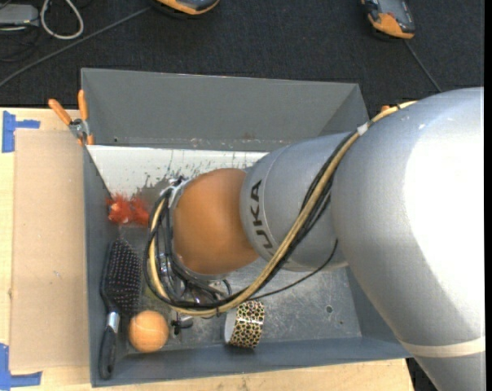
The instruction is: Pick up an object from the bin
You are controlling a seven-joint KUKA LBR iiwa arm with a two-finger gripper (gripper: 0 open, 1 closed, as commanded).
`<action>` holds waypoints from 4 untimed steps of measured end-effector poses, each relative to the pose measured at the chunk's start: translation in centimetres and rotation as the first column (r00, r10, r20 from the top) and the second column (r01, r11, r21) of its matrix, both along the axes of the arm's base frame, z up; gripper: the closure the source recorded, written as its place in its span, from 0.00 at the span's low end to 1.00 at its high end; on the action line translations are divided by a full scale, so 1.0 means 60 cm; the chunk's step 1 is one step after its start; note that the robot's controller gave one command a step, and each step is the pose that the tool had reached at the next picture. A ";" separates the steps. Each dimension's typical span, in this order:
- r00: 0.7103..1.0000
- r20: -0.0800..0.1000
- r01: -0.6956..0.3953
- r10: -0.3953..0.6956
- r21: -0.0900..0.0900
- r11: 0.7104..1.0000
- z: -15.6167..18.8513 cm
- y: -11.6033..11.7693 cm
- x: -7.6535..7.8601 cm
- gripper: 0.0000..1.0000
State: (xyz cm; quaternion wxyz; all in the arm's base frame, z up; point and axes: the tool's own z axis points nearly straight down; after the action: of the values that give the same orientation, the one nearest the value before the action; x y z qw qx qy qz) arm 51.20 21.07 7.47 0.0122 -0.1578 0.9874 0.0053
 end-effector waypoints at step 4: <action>0.999 -0.005 -0.037 0.037 -0.002 0.999 -0.002 0.018 0.147 1.00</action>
Offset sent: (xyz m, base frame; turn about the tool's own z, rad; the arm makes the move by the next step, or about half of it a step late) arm -0.0222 -0.0713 -0.0047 -0.0040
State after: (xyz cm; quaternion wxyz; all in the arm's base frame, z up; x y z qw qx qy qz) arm 60.01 22.16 7.37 0.0093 -0.1762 0.9843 0.0049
